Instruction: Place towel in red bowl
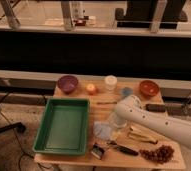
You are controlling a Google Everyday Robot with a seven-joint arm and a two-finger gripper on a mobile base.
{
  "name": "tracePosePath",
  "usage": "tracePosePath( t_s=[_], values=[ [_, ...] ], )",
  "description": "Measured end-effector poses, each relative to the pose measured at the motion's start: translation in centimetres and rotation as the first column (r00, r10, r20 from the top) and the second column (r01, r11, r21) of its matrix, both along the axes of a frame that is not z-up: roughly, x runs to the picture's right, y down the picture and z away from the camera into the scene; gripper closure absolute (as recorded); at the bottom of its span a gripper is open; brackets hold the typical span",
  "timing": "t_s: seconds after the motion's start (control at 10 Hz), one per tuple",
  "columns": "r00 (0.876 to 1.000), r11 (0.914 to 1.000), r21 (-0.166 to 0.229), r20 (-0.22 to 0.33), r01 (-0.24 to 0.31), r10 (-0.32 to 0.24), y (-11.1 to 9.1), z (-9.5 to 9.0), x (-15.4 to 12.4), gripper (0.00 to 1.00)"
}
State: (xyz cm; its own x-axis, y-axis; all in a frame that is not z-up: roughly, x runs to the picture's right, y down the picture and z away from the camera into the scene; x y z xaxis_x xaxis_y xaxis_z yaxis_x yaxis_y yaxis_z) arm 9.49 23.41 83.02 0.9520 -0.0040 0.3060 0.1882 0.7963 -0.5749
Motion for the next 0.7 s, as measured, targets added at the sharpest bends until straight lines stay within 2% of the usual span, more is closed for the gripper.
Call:
tracePosePath(
  t_s=[0.3, 0.4, 0.7],
  values=[
    [1.0, 1.0, 0.003, 0.001, 0.005, -0.005, -0.15, -0.07, 0.03, 0.54],
    [1.0, 1.0, 0.001, 0.002, 0.007, -0.007, -0.11, -0.13, 0.04, 0.59],
    [1.0, 1.0, 0.001, 0.002, 0.007, -0.007, -0.14, -0.19, 0.06, 0.87]
  ],
)
